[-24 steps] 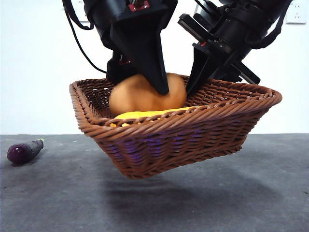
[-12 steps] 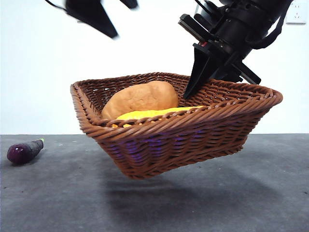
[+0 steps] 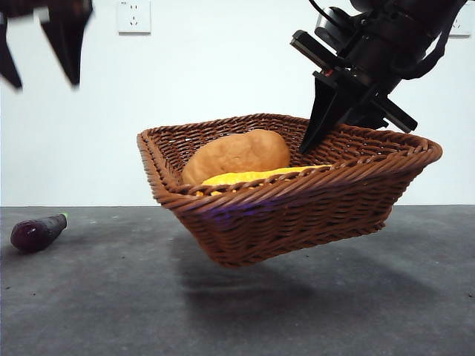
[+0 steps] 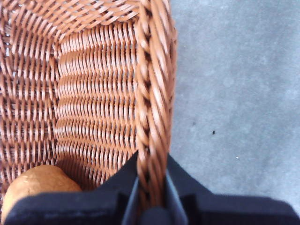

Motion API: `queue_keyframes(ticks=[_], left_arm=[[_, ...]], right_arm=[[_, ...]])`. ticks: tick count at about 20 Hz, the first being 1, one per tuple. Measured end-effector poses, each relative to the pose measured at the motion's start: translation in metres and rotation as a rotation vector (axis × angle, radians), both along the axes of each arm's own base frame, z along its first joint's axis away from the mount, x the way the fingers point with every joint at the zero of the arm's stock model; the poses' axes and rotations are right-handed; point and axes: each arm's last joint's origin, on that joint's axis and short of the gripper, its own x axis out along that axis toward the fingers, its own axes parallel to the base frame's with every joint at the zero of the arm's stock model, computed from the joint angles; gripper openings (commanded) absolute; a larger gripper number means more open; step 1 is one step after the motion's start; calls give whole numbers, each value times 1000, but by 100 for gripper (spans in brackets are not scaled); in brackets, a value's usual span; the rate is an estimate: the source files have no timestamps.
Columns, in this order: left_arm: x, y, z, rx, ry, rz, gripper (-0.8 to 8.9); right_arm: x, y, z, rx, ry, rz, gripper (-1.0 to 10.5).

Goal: Help me put the vegetables on the table into the basket

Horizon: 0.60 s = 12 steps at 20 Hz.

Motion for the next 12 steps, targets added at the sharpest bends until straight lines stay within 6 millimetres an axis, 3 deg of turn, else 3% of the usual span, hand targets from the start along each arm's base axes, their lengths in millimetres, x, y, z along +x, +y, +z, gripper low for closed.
queue_keyframes(ticks=[2,6,12], left_arm=[[28,10,-30,9,70,50,448],[65,31,-78,6,149,137,448],[91,36,-130,-23,240,175,448]], right_arm=[[0,0,0,-1,-1,-1,-8],[0,0,0,-2,-5,5,-8],[3,1,3,13,-48,8,-8]])
